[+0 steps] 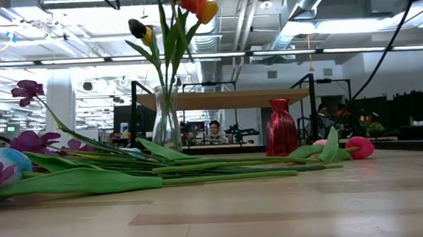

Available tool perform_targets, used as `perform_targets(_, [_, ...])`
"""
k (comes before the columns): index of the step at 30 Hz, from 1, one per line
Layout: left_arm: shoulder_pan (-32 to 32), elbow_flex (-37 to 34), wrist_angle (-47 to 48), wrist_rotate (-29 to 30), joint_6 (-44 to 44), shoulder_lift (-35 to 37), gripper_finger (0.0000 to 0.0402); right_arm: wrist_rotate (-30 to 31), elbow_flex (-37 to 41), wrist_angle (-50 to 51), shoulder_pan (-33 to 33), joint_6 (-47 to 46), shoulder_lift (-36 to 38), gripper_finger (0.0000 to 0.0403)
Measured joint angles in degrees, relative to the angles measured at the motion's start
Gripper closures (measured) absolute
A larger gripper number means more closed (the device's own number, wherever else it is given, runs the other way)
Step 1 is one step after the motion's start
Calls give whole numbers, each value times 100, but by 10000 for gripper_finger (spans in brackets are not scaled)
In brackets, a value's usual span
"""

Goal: Pick and place flowers into a vace then onto a shelf
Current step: Put the black tulip into the transparent vase

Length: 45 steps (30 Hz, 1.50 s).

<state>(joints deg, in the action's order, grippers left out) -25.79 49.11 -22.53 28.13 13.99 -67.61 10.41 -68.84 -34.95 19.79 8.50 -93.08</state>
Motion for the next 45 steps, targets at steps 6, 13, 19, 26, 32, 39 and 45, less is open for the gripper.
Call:
perform_targets(6, [-240,-58,416,493,31,797,400,20,0,243,133,-96,0,206])
perform_targets(13, [-541,-588,462,1059,44,1906,401,35,0,1010,375,-20,276,141])
perform_targets(19, [-1221,-931,361,2325,549,2293,401,35,0,1789,612,-250,806,138])
perform_targets(26, [-1772,-908,177,3515,1246,2163,401,33,0,2423,572,-610,953,137])
perform_targets(32, [-1469,-860,115,3068,1387,2350,401,36,0,2533,358,-853,953,137])
perform_targets(39, [-416,-855,445,2189,1274,2389,401,37,0,2634,358,-864,953,137])
perform_targets(45, [693,-855,918,958,619,2375,401,35,0,2657,500,-858,953,137])
